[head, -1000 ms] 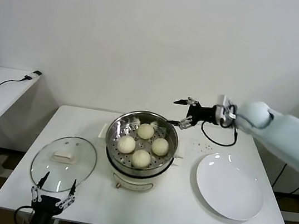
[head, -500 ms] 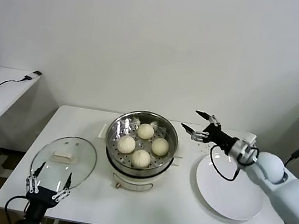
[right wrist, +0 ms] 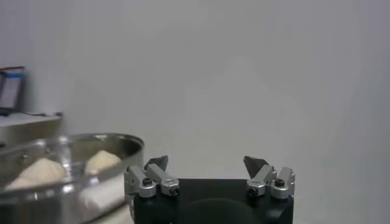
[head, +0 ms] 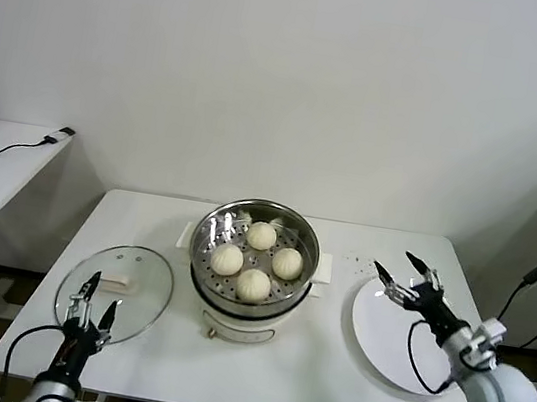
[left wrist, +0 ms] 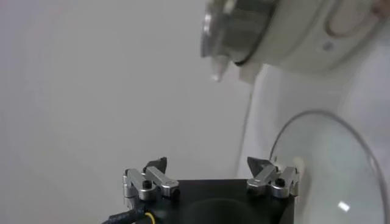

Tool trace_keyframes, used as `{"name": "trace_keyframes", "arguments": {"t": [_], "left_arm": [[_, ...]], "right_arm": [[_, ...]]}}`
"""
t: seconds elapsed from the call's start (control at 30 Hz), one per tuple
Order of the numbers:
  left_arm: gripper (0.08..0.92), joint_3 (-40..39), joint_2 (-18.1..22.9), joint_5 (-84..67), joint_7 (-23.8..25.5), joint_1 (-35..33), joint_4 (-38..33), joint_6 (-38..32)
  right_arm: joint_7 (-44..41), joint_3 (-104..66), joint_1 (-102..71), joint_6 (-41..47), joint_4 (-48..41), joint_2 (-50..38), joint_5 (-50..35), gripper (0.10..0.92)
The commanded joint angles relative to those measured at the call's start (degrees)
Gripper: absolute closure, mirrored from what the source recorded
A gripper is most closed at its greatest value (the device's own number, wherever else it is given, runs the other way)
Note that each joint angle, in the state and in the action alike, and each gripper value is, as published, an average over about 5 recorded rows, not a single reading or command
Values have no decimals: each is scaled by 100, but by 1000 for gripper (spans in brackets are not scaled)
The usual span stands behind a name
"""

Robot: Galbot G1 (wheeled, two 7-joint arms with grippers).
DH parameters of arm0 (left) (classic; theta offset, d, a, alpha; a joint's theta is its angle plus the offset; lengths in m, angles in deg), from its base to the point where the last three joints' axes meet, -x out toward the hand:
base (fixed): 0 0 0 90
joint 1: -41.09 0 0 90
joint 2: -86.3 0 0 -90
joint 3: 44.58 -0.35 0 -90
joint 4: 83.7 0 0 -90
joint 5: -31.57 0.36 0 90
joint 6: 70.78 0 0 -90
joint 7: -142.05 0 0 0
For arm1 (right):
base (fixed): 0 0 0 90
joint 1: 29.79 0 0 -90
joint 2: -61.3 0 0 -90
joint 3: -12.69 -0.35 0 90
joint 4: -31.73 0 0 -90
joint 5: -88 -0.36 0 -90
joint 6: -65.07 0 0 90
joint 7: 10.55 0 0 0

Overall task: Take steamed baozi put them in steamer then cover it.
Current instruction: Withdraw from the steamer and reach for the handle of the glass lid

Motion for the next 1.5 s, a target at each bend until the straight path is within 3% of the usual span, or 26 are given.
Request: {"name": "trace_keyframes", "arguments": {"t": [0.03,0.6,1.2,1.3,1.5], "left_arm": [[177,-49,-242,2144,-795,1284,1959,-141],[177,-5,-357,1853,-963,2448,3494,-180],[180,-75,-562,1301,-1044,2895,3850,-264],[220,-56,-554,1184,-964,2877,3843,-337],[386,-33,-502,1054,-960,2862,3903,-408]], "right_arm": [[62,-905,-913,7,-16,679,576,203],[54,-884,-945,-102,-230,849,924,203],[-17,-882,-972,-220,-362,975,1166,203],[-47,-874,-956,-252,-416,1003,1232,203],[-87,-844,-935,-309,-493,1028,1386,203]]}}
